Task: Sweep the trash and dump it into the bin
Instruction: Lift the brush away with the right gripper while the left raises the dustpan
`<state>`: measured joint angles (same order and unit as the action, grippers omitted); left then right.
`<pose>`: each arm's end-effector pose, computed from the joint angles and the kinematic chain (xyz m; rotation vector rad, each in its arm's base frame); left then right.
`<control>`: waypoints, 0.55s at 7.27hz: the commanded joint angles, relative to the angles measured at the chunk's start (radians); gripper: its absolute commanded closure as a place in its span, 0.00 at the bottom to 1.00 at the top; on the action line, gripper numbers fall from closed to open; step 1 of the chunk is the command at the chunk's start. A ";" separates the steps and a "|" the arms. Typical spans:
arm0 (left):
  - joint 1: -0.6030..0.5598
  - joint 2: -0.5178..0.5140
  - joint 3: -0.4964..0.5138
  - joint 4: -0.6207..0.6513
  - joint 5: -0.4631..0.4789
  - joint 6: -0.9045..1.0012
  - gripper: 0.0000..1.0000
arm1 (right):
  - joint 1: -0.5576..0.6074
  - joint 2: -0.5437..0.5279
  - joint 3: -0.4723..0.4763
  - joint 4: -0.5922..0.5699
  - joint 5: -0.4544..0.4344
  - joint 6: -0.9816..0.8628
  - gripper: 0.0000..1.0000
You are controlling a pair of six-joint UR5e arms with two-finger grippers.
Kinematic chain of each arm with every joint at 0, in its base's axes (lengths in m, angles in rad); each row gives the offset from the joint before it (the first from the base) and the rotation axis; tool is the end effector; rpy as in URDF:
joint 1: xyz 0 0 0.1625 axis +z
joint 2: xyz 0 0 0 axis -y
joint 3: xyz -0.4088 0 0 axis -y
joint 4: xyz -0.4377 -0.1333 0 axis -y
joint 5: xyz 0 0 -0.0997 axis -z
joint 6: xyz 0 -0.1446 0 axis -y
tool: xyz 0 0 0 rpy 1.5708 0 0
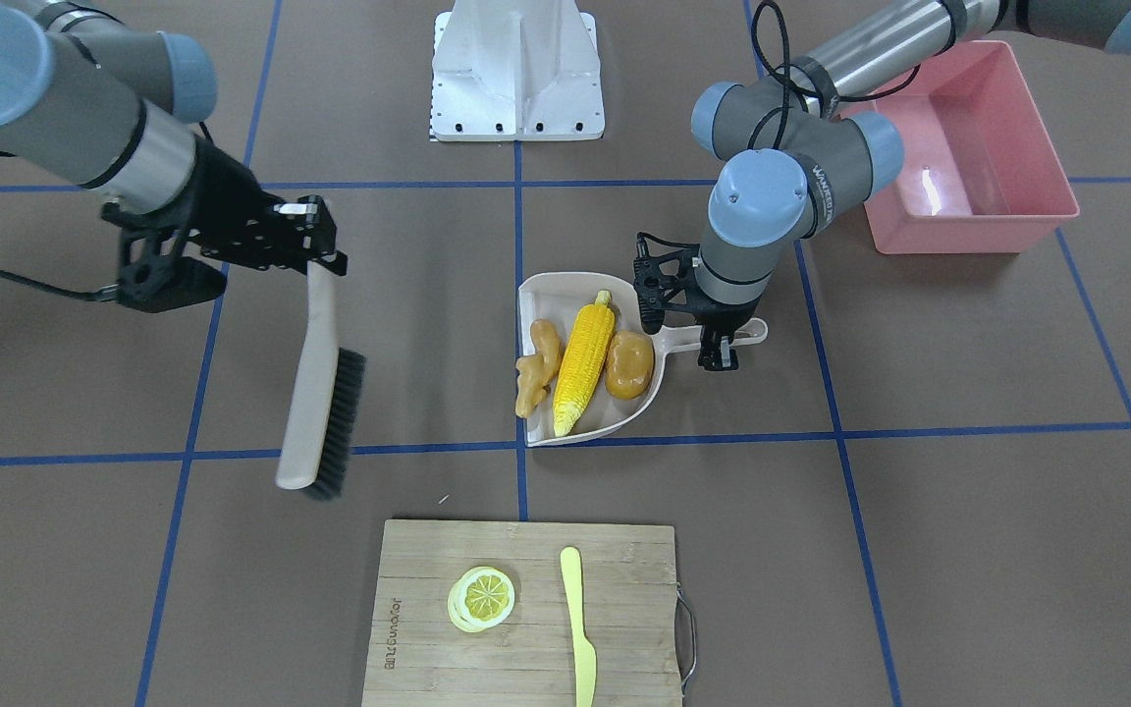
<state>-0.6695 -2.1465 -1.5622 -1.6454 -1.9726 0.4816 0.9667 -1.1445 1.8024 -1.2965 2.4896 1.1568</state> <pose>0.5415 -0.5264 0.3172 0.5909 0.5612 1.4422 -0.3514 -0.5415 0.2393 -0.1039 -1.1964 0.0569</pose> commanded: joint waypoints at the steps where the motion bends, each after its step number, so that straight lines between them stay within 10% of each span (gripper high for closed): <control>1: -0.018 0.016 0.001 -0.077 0.000 -0.035 1.00 | 0.162 -0.057 -0.002 -0.282 -0.030 -0.162 1.00; 4: -0.073 0.025 -0.008 -0.152 -0.011 -0.154 1.00 | 0.208 -0.200 0.003 -0.500 -0.097 -0.556 1.00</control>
<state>-0.7171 -2.1259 -1.5642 -1.7727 -1.9793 0.3939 1.1637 -1.2620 1.8067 -1.7410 2.4115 0.7437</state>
